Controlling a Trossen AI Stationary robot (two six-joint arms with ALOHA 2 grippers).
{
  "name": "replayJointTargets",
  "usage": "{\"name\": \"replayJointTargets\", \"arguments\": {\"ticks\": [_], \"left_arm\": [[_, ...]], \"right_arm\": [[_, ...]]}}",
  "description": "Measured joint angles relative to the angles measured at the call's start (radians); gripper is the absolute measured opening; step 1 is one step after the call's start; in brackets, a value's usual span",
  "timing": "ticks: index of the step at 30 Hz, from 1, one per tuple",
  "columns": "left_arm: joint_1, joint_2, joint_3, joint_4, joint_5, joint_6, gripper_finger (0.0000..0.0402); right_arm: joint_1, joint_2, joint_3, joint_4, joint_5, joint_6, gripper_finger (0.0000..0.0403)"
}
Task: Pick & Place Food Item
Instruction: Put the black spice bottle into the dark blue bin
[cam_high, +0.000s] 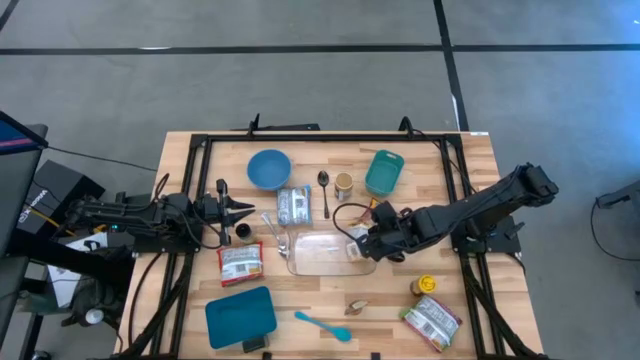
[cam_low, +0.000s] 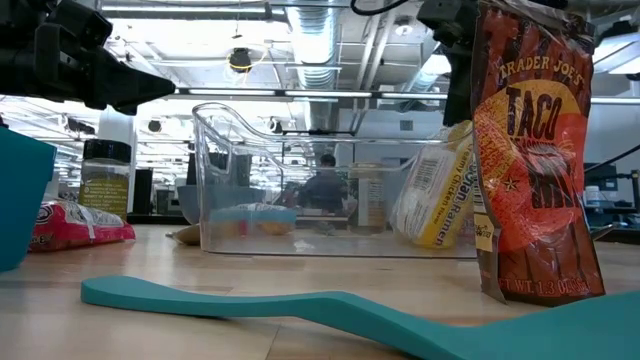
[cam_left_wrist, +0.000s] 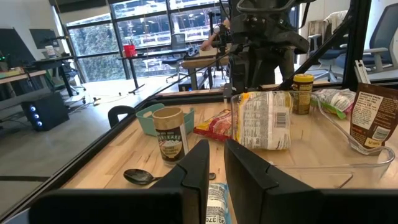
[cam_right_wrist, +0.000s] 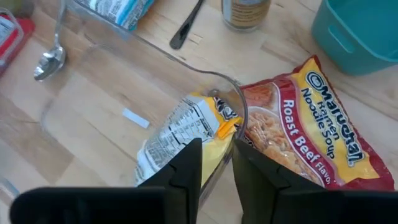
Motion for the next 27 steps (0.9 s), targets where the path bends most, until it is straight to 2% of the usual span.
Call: {"name": "replayJointTargets", "arguments": {"ticks": [18,23,27], "left_arm": [[0.0,0.0,0.0,0.0,0.0,0.0,0.0044],[0.0,0.0,0.0,0.0,0.0,0.0,0.0044],[0.0,0.0,0.0,0.0,0.0,0.0,0.0044]], "right_arm": [[0.0,-0.151,0.0,-0.069,0.003,-0.01,0.0082],[0.0,-0.211,0.0,-0.071,0.057,-0.01,0.0082],[0.0,-0.251,0.0,-0.072,0.147,-0.018,0.0082]]}}
